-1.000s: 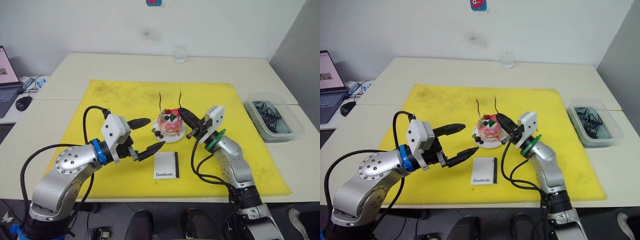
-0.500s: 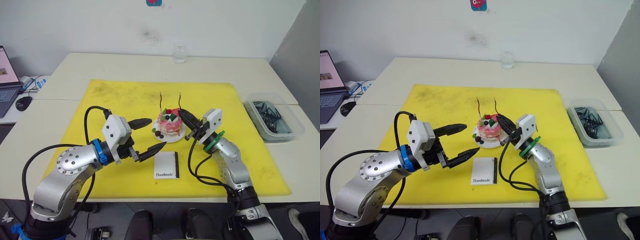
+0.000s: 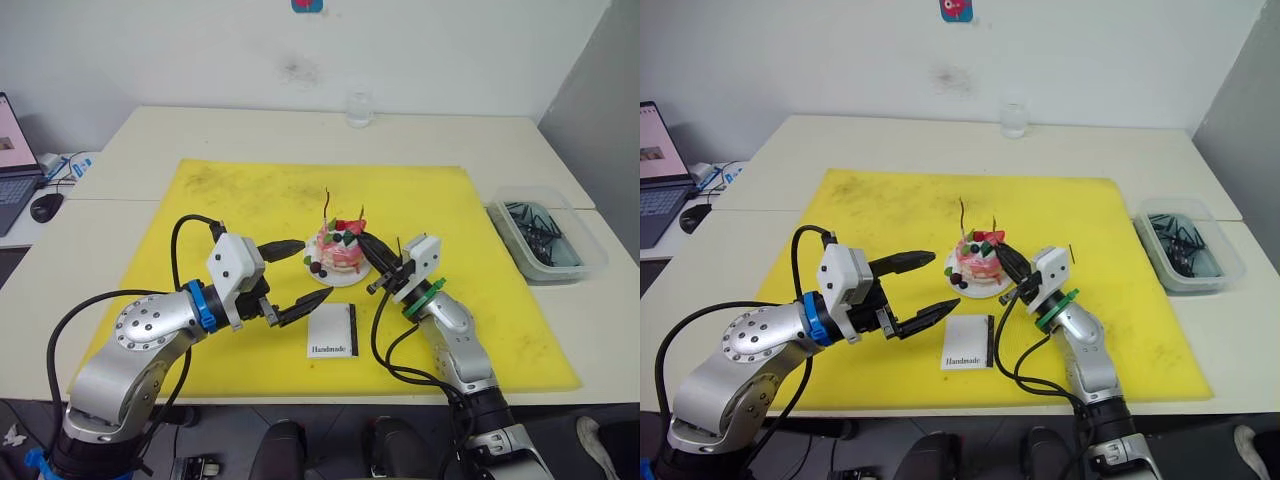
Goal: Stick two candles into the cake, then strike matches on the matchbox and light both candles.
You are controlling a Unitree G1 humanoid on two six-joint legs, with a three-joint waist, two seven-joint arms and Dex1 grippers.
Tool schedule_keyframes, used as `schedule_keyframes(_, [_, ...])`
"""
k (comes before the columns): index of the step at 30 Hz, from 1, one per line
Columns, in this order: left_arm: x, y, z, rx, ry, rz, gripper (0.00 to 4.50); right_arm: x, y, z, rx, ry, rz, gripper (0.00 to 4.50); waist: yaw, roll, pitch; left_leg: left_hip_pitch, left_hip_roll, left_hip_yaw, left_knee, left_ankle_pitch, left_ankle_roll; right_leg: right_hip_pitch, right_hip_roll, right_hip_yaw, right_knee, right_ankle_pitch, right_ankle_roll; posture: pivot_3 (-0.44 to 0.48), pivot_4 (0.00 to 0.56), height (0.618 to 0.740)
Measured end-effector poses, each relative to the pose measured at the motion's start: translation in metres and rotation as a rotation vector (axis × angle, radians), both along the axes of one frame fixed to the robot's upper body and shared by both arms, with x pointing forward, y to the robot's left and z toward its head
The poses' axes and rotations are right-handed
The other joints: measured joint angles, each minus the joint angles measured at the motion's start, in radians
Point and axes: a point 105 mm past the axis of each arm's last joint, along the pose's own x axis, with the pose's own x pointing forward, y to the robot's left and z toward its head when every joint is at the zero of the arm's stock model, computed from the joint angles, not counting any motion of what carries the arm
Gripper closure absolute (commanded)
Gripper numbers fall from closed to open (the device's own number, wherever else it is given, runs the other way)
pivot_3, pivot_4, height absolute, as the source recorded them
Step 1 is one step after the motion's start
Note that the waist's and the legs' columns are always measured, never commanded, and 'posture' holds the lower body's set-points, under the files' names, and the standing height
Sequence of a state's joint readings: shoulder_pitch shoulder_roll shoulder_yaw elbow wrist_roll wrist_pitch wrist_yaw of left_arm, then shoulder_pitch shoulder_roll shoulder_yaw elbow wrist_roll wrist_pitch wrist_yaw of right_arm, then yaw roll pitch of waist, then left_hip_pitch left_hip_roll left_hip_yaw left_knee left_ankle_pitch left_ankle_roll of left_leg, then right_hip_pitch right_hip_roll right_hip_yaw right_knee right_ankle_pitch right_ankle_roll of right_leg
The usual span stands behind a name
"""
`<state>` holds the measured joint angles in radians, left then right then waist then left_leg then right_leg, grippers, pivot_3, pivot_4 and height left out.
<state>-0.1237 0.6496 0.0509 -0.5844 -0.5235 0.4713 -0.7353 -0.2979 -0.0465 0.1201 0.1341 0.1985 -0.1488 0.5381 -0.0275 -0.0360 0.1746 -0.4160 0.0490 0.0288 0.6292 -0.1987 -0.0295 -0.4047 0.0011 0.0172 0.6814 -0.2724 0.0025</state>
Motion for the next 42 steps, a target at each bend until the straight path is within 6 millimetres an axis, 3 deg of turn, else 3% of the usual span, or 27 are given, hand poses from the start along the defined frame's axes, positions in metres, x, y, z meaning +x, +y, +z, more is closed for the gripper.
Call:
schedule_keyframes(8, [-0.001, -0.002, -0.001, -0.004, 0.005, -0.005, 0.00, 0.000, 0.002, 0.002, 0.022, 0.019, 0.000, 4.47, 0.000, 0.000, 0.000, 0.000, 0.000, 0.000, 0.000, 0.000, 0.000, 0.000, 0.000, 0.000, 0.000, 0.000, -0.001, 0.000, 0.150, 0.740])
schedule_keyframes(11, [0.000, -0.001, -0.002, -0.002, 0.001, -0.002, 0.00, 0.001, 0.001, 0.003, 0.023, 0.023, -0.006, 3.83, 0.000, 0.000, 0.000, 0.000, 0.000, 0.000, 0.000, 0.000, 0.000, 0.000, 0.000, 0.000, 0.000, 0.000, -0.001, 0.000, 0.150, 0.740])
schedule_keyframes(16, [-0.001, -0.003, -0.002, 0.004, -0.007, -0.005, 0.00, 0.001, -0.002, 0.008, 0.011, 0.024, -0.018, 2.09, 0.000, 0.000, 0.000, 0.000, 0.000, 0.000, 0.000, 0.000, 0.000, 0.000, 0.000, 0.000, 0.000, 0.000, -0.001, 0.000, 0.150, 0.740])
schedule_keyframes(30, [0.003, 0.001, -0.007, 0.019, 0.021, 0.014, 0.00, -0.019, -0.031, 0.027, -0.133, -0.023, -0.008, 2.09, 0.001, 0.000, 0.000, -0.001, 0.000, 0.000, 0.000, 0.000, 0.000, 0.000, 0.000, 0.000, -0.001, 0.000, 0.000, 0.000, 0.150, 0.740])
schedule_keyframes(33, [0.006, 0.019, -0.012, 0.025, 0.134, 0.065, 0.00, -0.026, -0.039, 0.027, -0.199, -0.004, 0.001, 2.09, 0.001, 0.000, 0.000, 0.000, 0.000, 0.000, 0.000, 0.000, 0.000, 0.000, 0.000, -0.001, 0.000, 0.000, 0.000, 0.000, 0.150, 0.740])
schedule_keyframes(37, [-0.004, 0.057, -0.024, -0.041, 0.477, 0.125, 0.00, -0.040, -0.060, 0.023, -0.337, 0.059, 0.048, 2.09, -0.001, 0.000, 0.000, 0.000, 0.000, 0.000, -0.001, 0.000, 0.000, -0.001, 0.000, -0.001, -0.001, -0.001, -0.001, 0.000, 0.150, 0.740])
schedule_keyframes(40, [-0.020, 0.062, -0.031, -0.074, 0.680, 0.084, 0.00, -0.050, -0.065, 0.019, -0.404, 0.116, 0.105, 2.70, -0.001, 0.000, 0.001, 0.000, 0.000, 0.000, -0.001, 0.000, 0.000, -0.001, -0.001, -0.001, -0.001, -0.001, -0.001, 0.000, 0.150, 0.740])
schedule_keyframes(42, [-0.030, 0.058, -0.034, -0.108, 0.782, 0.040, 0.00, -0.055, -0.067, 0.017, -0.446, 0.140, 0.141, 3.36, 0.000, 0.000, 0.001, 0.000, -0.001, 0.000, -0.001, 0.000, 0.000, 0.000, -0.002, -0.001, -0.001, -0.001, -0.001, 0.000, 0.150, 0.740])
